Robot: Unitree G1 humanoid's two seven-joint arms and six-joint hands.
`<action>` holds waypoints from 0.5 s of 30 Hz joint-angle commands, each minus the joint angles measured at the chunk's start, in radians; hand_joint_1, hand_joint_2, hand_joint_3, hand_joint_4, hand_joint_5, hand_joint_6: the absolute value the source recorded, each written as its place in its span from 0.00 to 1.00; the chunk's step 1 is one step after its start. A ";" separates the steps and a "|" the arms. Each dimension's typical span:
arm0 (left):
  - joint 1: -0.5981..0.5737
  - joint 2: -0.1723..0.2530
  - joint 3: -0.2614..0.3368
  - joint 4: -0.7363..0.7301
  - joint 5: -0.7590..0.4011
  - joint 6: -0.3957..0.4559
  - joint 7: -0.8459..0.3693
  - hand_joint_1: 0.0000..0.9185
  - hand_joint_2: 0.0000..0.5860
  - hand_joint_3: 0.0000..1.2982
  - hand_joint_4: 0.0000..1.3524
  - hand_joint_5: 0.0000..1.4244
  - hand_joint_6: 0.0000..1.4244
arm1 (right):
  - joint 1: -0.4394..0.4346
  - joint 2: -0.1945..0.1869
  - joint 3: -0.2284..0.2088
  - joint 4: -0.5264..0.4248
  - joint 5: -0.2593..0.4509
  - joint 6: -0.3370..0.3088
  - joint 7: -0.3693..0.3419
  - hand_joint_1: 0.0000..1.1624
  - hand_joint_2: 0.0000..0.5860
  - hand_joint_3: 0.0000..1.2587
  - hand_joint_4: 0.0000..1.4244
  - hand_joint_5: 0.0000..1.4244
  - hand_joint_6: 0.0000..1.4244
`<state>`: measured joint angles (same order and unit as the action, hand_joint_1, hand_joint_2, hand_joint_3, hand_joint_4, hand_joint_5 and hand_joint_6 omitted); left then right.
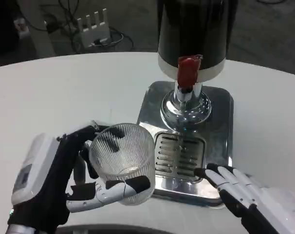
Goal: Grasp the cup under the faucet to collect the drink, then remove the cup.
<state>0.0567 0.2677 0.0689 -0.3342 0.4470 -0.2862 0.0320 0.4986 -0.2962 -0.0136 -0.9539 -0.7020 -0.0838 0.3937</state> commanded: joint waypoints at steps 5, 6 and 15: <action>-0.031 0.043 0.049 0.084 0.026 -0.102 0.085 0.65 0.01 0.61 0.68 0.72 0.85 | 0.001 0.004 0.004 -0.012 -0.005 0.000 0.000 0.53 0.71 0.06 0.01 0.00 0.00; -0.041 0.046 0.050 0.096 0.027 -0.104 0.091 0.63 0.01 0.61 0.68 0.72 0.85 | 0.000 0.004 0.006 -0.013 -0.007 0.000 0.000 0.53 0.71 0.07 0.01 0.00 0.00; -0.224 0.081 0.024 0.332 0.062 -0.103 0.139 0.59 0.03 0.61 0.69 0.73 0.82 | 0.006 0.005 -0.014 -0.022 -0.002 0.011 0.004 0.53 0.71 0.07 0.01 0.00 0.00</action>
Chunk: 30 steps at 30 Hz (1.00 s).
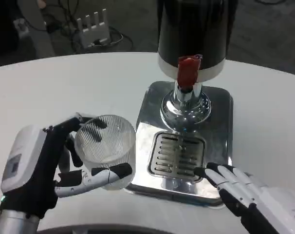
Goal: Grasp the cup under the faucet to collect the drink, then remove the cup.
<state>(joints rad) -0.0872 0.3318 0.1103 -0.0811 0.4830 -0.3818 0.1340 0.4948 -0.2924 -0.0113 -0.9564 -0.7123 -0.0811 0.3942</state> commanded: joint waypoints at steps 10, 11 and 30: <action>-0.312 -0.022 -0.097 0.425 0.025 0.019 0.085 0.56 0.05 0.61 0.69 0.74 0.81 | 0.014 -0.010 -0.067 -0.020 0.037 0.019 0.007 0.53 0.71 0.07 0.02 0.00 0.00; -0.325 -0.021 -0.104 0.449 0.030 0.016 0.096 0.56 0.05 0.61 0.69 0.74 0.81 | 0.014 -0.010 -0.069 -0.020 0.038 0.020 0.007 0.53 0.71 0.07 0.02 0.00 0.00; -0.513 -0.079 -0.228 0.643 0.075 0.055 0.257 0.54 0.07 0.61 0.70 0.75 0.81 | 0.035 -0.008 -0.070 -0.013 0.047 0.014 -0.005 0.53 0.71 0.07 0.02 0.00 0.00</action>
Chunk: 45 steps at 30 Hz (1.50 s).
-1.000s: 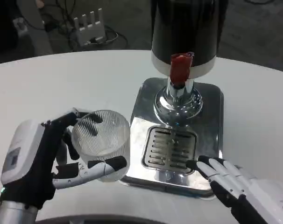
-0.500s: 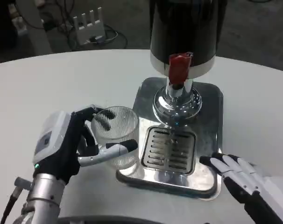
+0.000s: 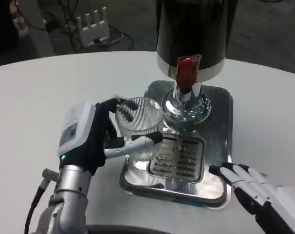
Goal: Grasp the cup under the faucet to collect the drink, then remove the cup.
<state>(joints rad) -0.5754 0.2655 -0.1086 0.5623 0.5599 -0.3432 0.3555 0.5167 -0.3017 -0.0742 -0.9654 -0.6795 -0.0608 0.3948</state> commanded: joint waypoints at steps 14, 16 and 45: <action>-0.043 -0.072 -0.073 -0.019 0.028 0.063 0.056 0.53 0.09 0.62 0.70 0.76 0.82 | 0.045 0.007 -0.030 -0.004 0.033 -0.018 -0.021 0.53 0.71 0.07 0.02 0.00 0.00; -0.045 -0.075 -0.074 -0.015 0.029 0.067 0.058 0.53 0.10 0.62 0.70 0.76 0.82 | 0.053 0.008 -0.031 -0.003 0.033 -0.023 -0.025 0.53 0.71 0.07 0.02 0.00 0.00; -0.106 -0.108 -0.127 0.080 0.033 0.081 0.061 0.54 0.10 0.62 0.70 0.76 0.82 | 0.050 0.004 -0.068 0.008 0.066 -0.027 -0.029 0.53 0.71 0.07 0.02 0.00 0.00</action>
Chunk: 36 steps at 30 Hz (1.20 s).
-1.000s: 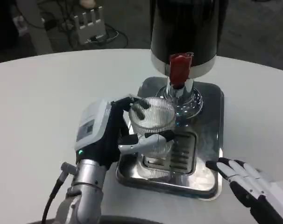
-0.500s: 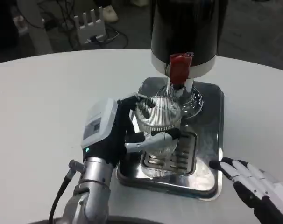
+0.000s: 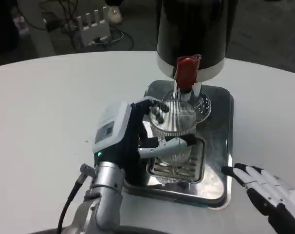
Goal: Grasp the cup under the faucet to collect the drink, then remove the cup.
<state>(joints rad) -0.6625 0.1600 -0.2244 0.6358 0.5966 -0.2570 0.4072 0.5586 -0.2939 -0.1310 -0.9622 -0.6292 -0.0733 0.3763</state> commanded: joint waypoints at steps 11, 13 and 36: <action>-0.009 0.016 -0.014 0.049 -0.062 -0.088 -0.034 0.24 0.15 0.10 0.28 0.44 0.57 | -0.001 -0.003 -0.015 0.015 0.030 -0.019 -0.014 0.53 0.71 0.07 0.02 0.00 0.00; -0.012 0.021 -0.002 0.084 -0.115 -0.143 -0.077 0.13 0.09 0.01 0.16 0.33 0.43 | 0.000 -0.001 -0.013 0.018 0.031 -0.022 -0.017 0.53 0.71 0.07 0.02 0.00 0.00; 0.113 0.085 0.158 -0.061 -0.353 -0.260 -0.227 0.00 0.01 0.00 0.00 0.00 0.01 | -0.013 0.006 0.021 0.043 0.015 -0.023 -0.030 0.53 0.71 0.08 0.03 0.00 0.00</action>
<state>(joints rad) -0.5937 0.2318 -0.1050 0.6613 0.2885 -0.5118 0.1963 0.5442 -0.2904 -0.1239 -0.9275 -0.6061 -0.0853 0.3565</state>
